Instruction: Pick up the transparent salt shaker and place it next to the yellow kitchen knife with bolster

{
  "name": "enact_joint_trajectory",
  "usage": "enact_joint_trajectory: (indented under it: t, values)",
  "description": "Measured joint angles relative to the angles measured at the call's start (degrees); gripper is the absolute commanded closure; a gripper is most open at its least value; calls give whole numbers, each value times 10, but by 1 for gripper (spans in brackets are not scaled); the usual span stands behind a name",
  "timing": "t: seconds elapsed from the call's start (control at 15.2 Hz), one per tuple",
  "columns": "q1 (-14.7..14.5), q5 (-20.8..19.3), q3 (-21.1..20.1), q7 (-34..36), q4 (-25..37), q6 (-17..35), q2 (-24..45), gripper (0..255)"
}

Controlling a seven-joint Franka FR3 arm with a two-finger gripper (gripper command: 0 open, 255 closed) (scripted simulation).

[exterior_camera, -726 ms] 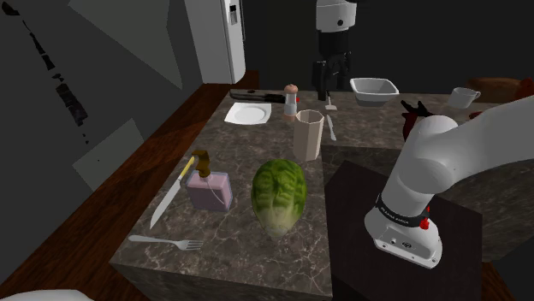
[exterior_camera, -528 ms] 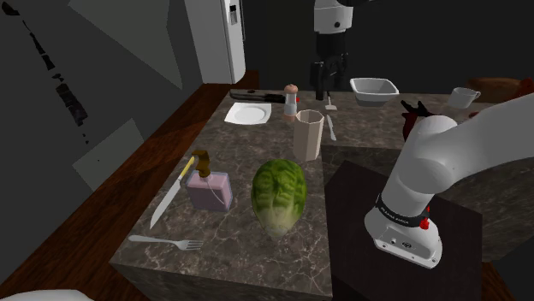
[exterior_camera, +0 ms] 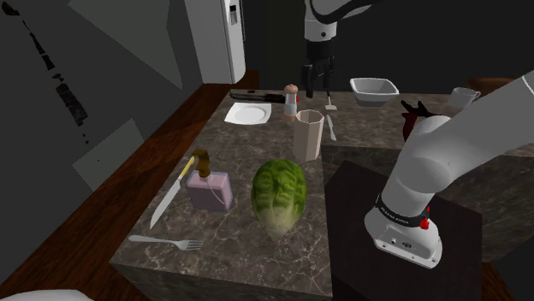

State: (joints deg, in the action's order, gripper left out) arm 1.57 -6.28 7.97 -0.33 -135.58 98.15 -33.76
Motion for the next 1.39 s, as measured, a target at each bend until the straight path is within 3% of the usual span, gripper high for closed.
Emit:
enact_joint_trajectory:
  t: [0.66, 0.92, 1.39]
  values:
    - [11, -4, 70, -91, 110, 113, 192, 0]
    - [18, 12, 95, -136, 163, 148, 271, 0]
    - [41, 68, 117, -209, 310, 170, 427, 0]
